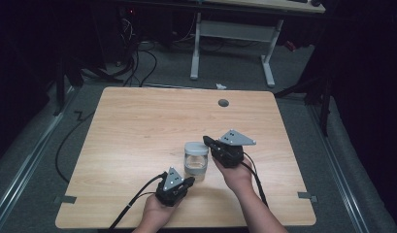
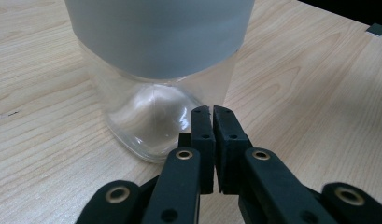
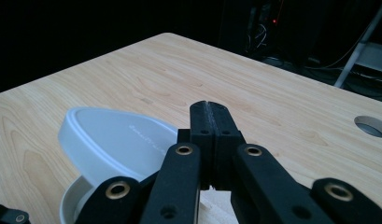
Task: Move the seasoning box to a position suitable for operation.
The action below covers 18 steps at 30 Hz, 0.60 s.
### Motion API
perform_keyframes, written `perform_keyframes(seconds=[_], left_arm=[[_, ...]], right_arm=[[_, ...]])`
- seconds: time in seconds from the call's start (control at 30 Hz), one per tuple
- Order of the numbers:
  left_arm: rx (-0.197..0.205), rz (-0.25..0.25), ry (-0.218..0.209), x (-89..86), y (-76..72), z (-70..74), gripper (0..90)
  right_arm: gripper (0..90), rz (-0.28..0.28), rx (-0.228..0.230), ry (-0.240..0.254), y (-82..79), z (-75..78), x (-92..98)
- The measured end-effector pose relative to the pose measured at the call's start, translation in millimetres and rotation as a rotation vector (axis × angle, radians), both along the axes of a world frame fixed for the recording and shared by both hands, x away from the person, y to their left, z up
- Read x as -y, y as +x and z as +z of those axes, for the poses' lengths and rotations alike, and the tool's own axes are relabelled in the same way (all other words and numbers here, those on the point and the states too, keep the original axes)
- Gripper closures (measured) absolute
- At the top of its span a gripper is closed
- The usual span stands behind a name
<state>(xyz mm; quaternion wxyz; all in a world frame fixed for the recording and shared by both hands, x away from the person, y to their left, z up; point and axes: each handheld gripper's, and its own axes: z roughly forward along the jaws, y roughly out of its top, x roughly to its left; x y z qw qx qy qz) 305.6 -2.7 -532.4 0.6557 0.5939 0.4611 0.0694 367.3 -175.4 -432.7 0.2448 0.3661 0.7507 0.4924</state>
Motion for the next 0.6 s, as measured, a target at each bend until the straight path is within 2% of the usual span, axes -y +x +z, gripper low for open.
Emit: perform_keyframes(seconds=[0.6], left_arm=[[0.0, 0.0, -0.001, 0.0, -0.1, 0.0, 87.5]], right_arm=[[90.0, 0.02, 0.01, 0.006, -16.6, -2.2, 1.3]])
